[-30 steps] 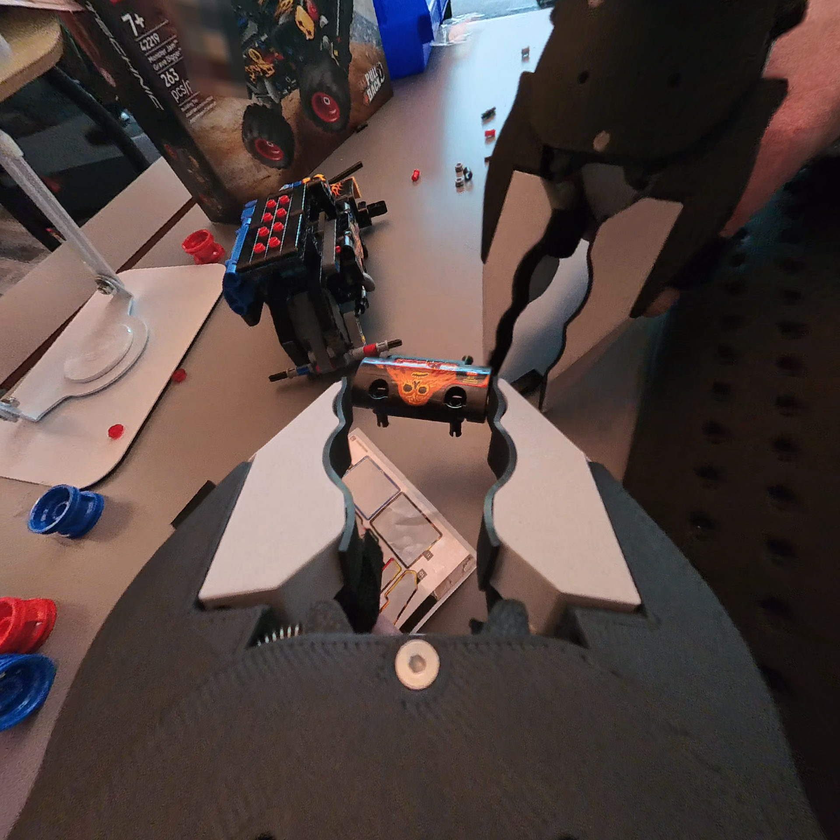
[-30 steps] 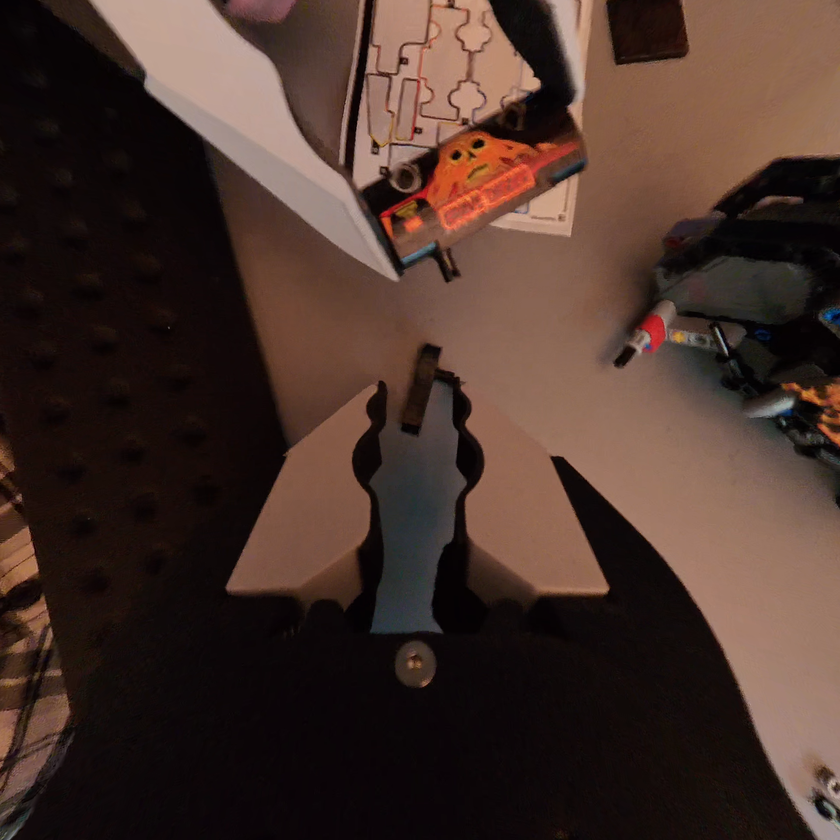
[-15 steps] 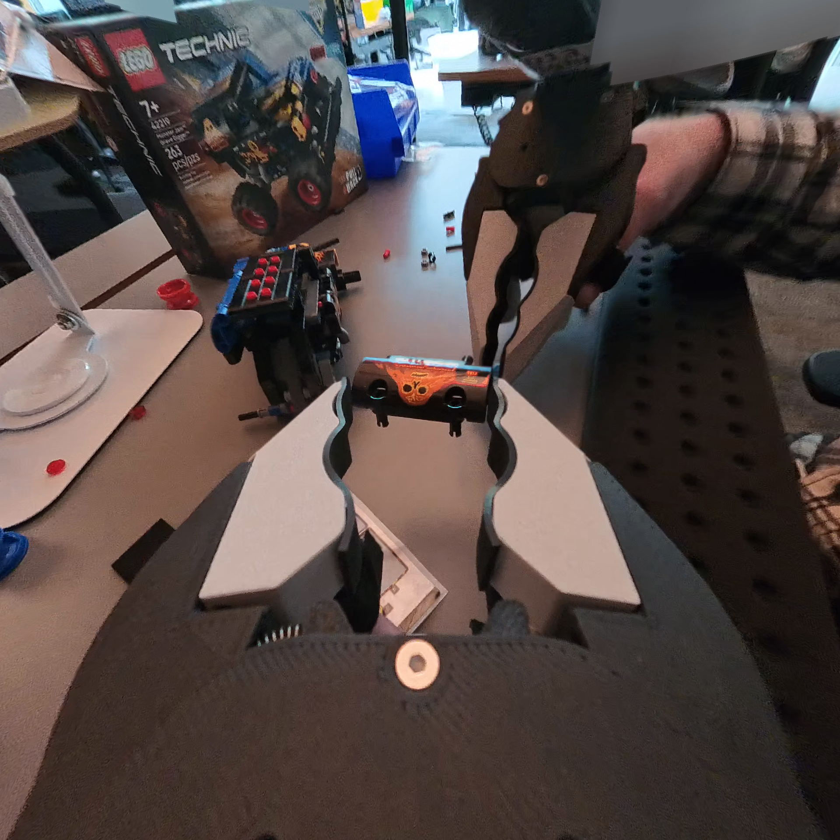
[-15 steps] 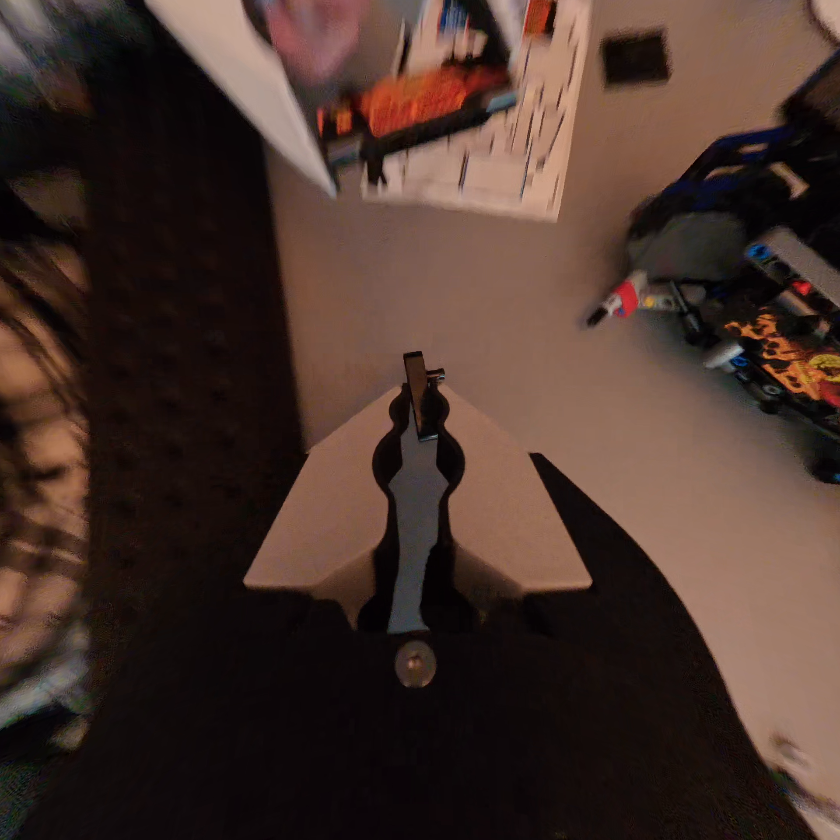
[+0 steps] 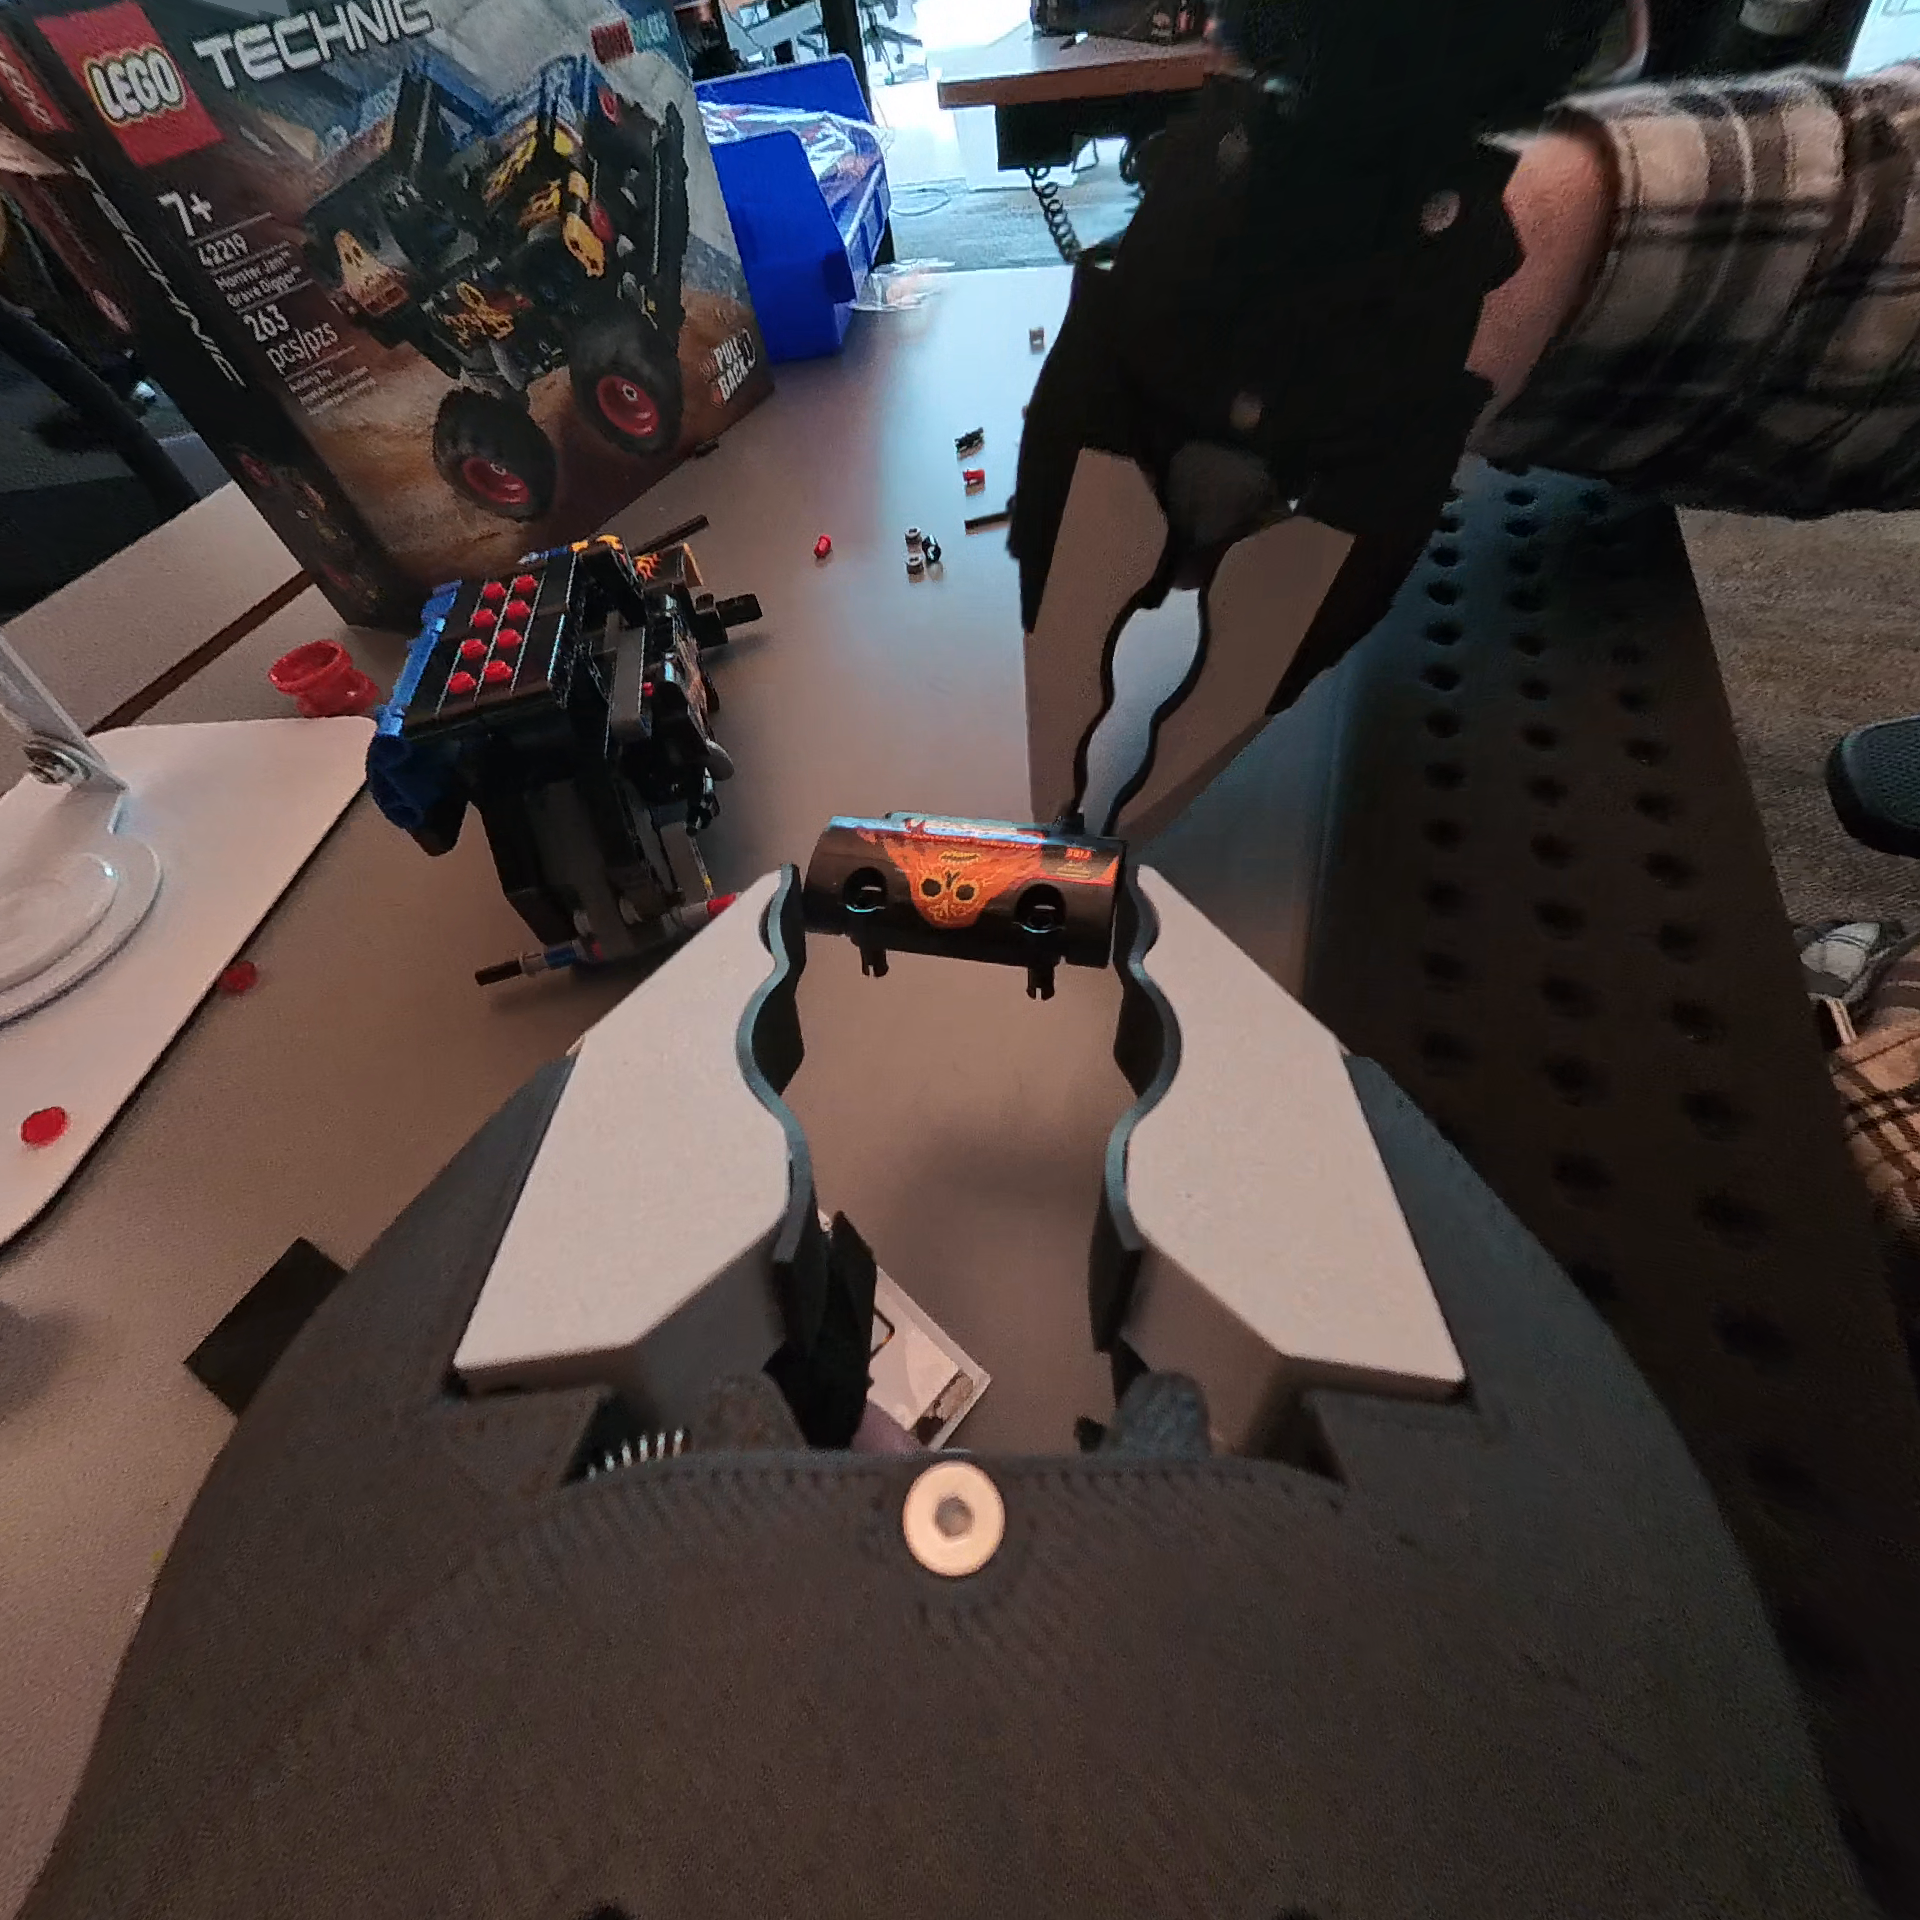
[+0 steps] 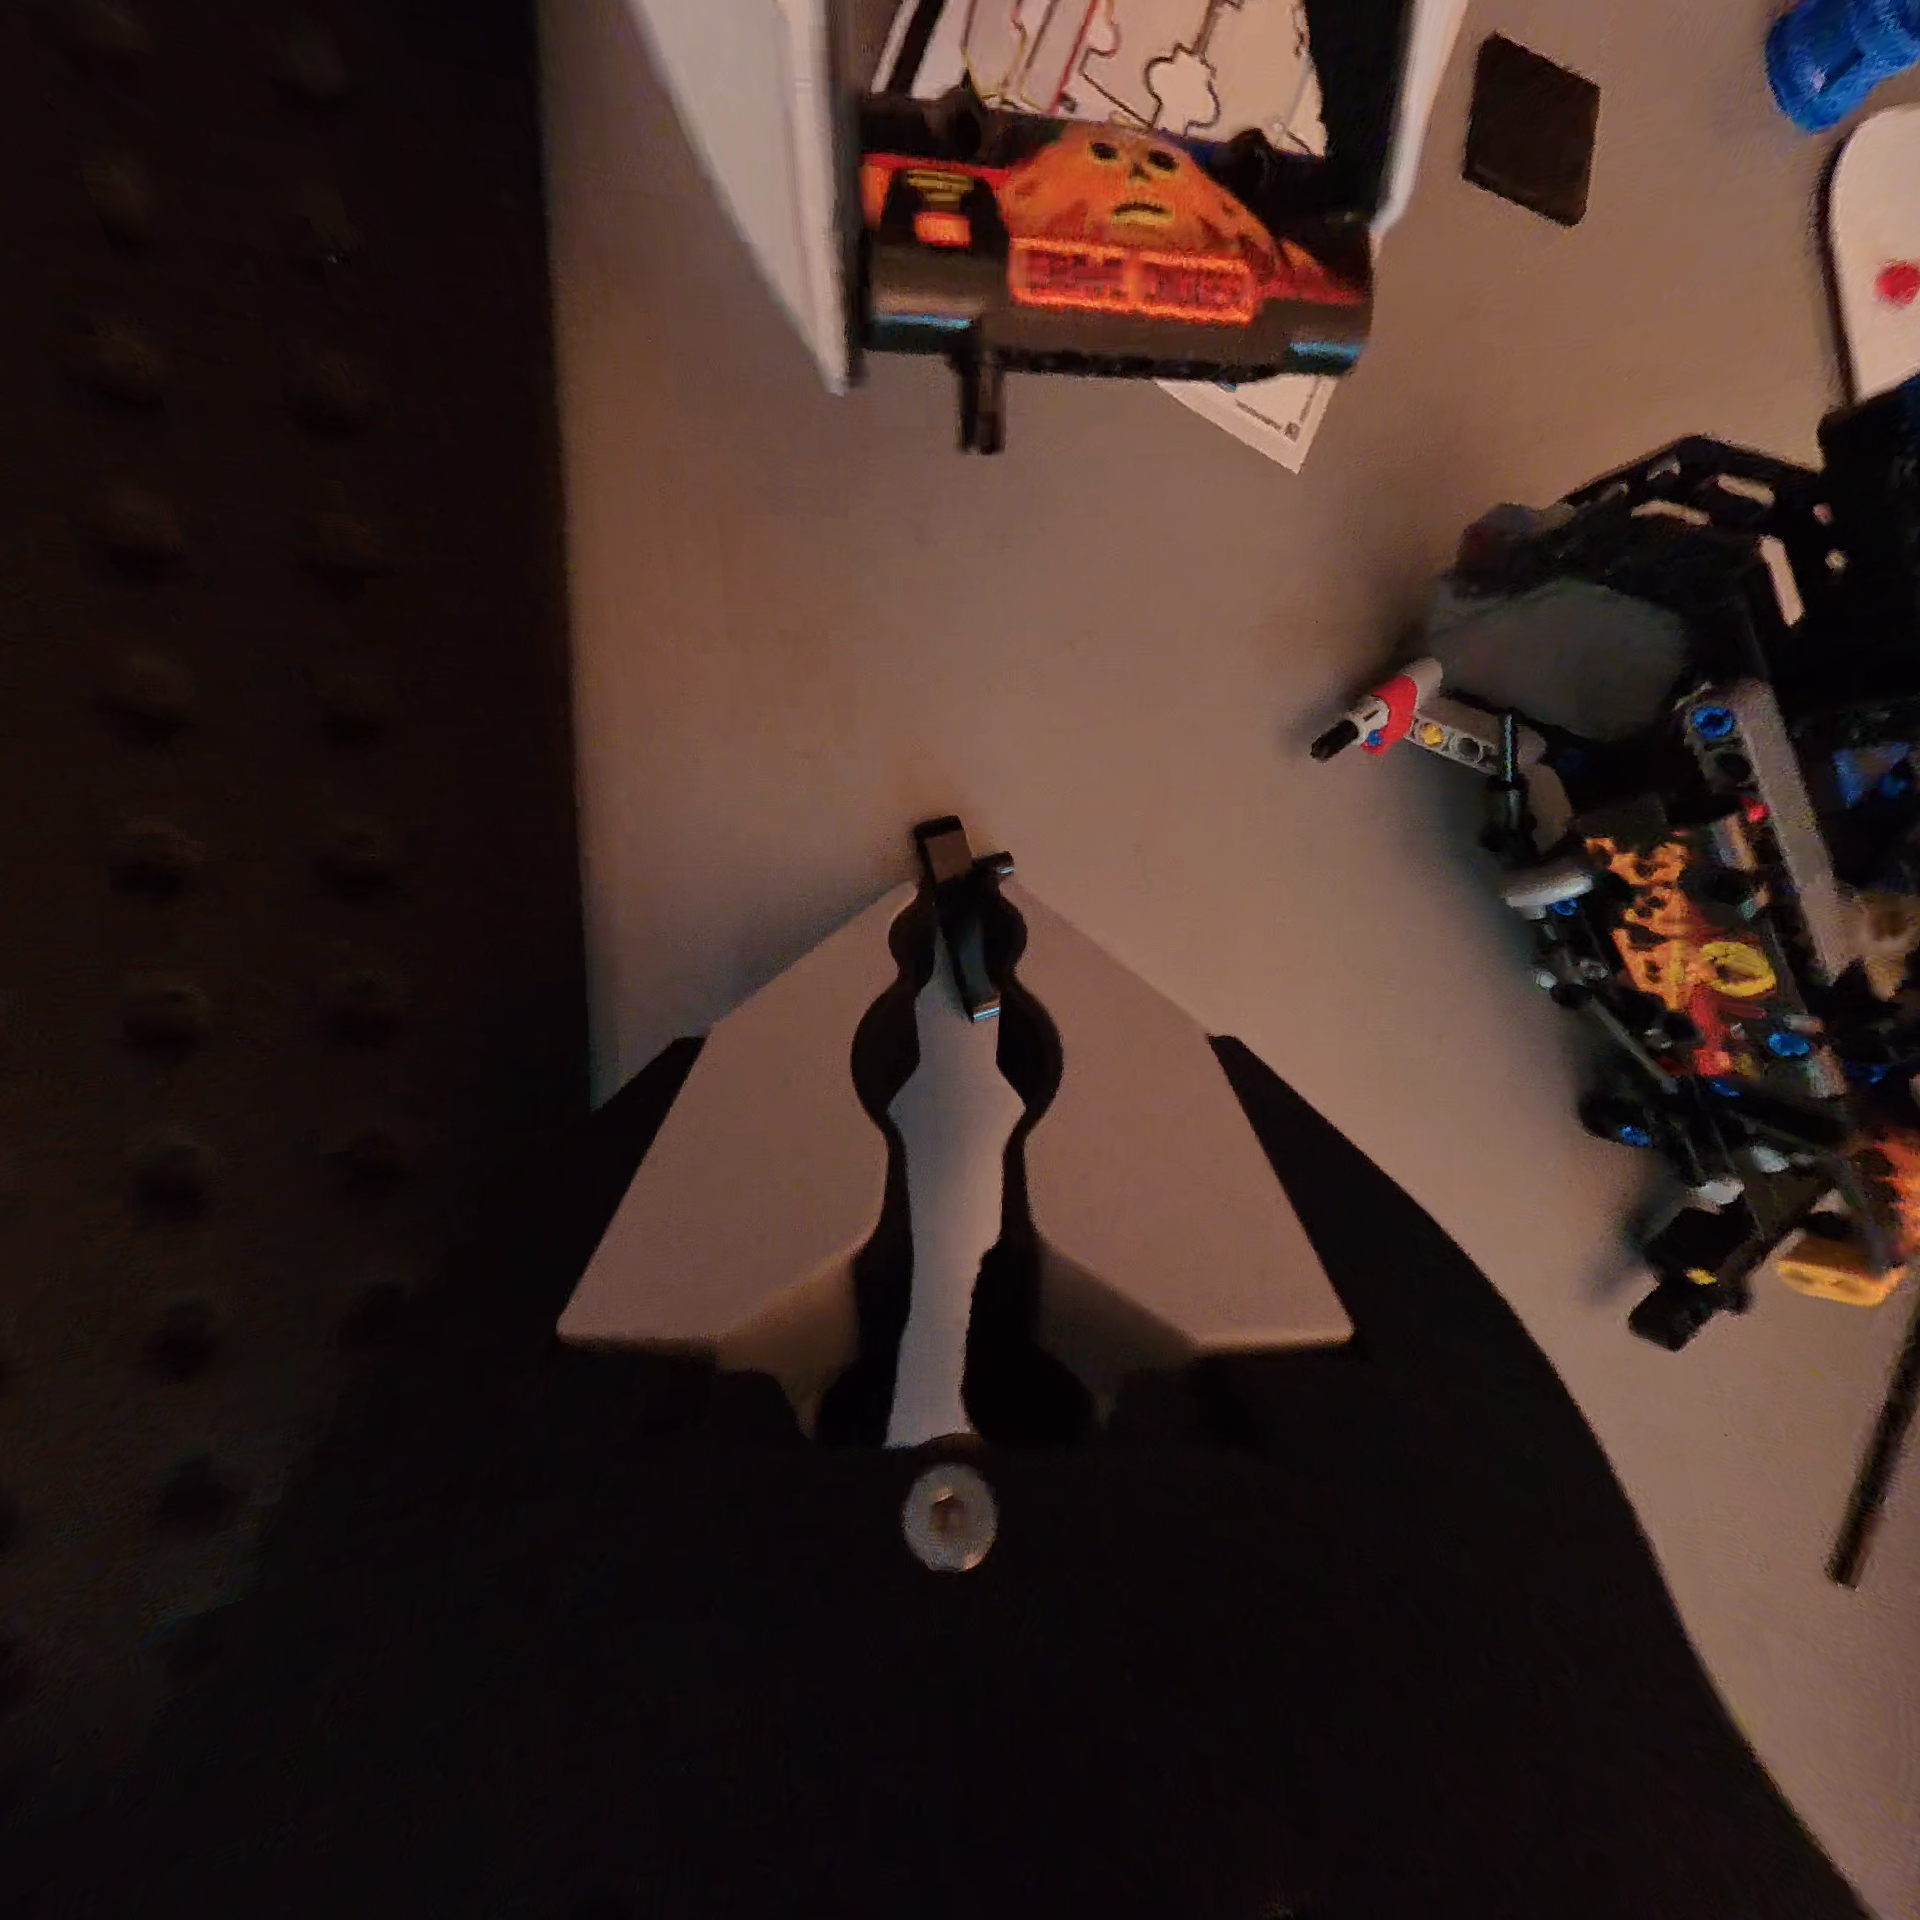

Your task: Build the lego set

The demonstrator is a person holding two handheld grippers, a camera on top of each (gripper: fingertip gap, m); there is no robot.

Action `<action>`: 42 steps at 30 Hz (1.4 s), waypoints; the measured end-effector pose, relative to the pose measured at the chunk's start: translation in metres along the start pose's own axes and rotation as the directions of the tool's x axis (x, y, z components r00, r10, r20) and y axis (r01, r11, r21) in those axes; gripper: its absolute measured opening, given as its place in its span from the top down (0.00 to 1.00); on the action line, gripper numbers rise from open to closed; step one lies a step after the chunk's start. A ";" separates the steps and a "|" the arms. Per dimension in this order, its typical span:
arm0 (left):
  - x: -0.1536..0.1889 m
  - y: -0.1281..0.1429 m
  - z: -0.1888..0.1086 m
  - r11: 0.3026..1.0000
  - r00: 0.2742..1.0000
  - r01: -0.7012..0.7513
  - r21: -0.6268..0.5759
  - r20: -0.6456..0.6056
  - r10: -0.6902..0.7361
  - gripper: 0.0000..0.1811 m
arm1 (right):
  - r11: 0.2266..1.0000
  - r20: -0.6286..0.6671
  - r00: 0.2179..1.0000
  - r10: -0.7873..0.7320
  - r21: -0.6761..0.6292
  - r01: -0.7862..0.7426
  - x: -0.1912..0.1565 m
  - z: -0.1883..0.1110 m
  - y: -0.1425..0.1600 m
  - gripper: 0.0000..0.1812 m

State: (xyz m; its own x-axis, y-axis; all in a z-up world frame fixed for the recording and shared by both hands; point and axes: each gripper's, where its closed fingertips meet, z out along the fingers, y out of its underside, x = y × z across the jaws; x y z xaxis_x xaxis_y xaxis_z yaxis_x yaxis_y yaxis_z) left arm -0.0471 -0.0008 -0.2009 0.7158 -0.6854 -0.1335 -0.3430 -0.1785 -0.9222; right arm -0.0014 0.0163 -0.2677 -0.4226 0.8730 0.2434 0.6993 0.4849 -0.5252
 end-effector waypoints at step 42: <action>0.044 -0.118 -0.028 0.848 0.970 0.021 0.530 -0.216 0.110 0.68 | 0.143 0.871 0.469 -0.149 0.488 -0.861 -0.009 -0.163 -0.113 0.97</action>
State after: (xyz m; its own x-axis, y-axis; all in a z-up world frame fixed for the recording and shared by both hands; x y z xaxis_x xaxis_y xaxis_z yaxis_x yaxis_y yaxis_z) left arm 0.0077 -0.0292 -0.0877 0.5253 -0.8370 -0.1532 0.0466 0.2081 -0.9770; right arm 0.0170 -0.0377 -0.0777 -0.8043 0.2922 -0.5175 0.1823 -0.7074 -0.6829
